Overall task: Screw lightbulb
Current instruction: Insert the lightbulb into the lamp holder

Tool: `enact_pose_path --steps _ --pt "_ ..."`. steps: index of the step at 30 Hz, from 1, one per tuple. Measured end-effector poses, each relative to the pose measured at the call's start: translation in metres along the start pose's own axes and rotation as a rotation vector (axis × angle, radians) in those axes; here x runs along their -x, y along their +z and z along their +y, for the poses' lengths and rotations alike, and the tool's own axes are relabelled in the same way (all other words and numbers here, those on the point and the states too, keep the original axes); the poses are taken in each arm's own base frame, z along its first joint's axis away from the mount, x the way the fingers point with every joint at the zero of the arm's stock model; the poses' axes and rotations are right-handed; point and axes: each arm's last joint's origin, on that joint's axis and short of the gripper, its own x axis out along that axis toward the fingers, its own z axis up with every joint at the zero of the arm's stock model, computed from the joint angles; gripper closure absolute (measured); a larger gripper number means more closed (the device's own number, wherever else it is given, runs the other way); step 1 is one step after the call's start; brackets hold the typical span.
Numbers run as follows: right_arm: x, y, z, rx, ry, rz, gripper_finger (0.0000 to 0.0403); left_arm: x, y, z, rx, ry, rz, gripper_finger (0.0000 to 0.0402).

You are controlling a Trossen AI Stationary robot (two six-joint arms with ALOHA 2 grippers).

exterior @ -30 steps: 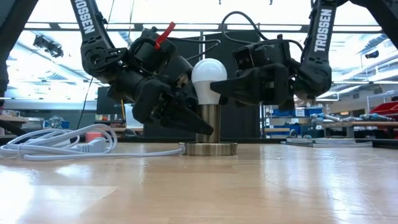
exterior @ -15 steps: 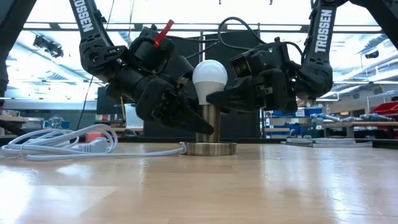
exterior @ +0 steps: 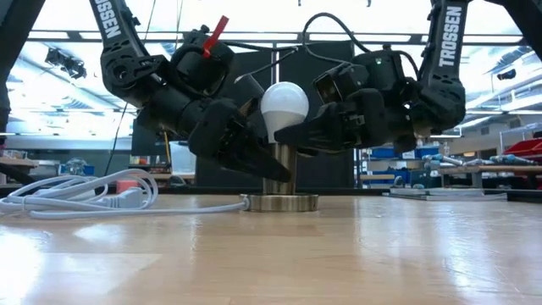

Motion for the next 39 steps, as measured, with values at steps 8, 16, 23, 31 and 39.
enact_pose_path --steps 8,16,23,31,39 --pt "0.006 -0.002 0.005 -0.082 -0.187 -0.025 0.0240 0.000 0.002 -0.001 0.061 0.162 -0.022 0.0204" --pt "0.005 -0.002 0.009 -0.135 -0.260 -0.033 0.0213 0.000 0.003 0.001 0.079 0.215 -0.040 0.0204" --pt "0.007 -0.001 0.008 -0.140 -0.162 -0.038 0.0149 -0.001 0.003 0.000 0.054 0.185 -0.039 0.0204" --pt "0.019 -0.004 -0.012 -0.200 -0.073 -0.031 0.0060 -0.001 0.003 0.001 0.059 0.188 -0.037 0.0204" --pt "0.028 -0.008 -0.009 -0.165 -0.200 0.036 0.0065 -0.001 0.003 0.001 0.061 0.186 -0.036 0.0204"
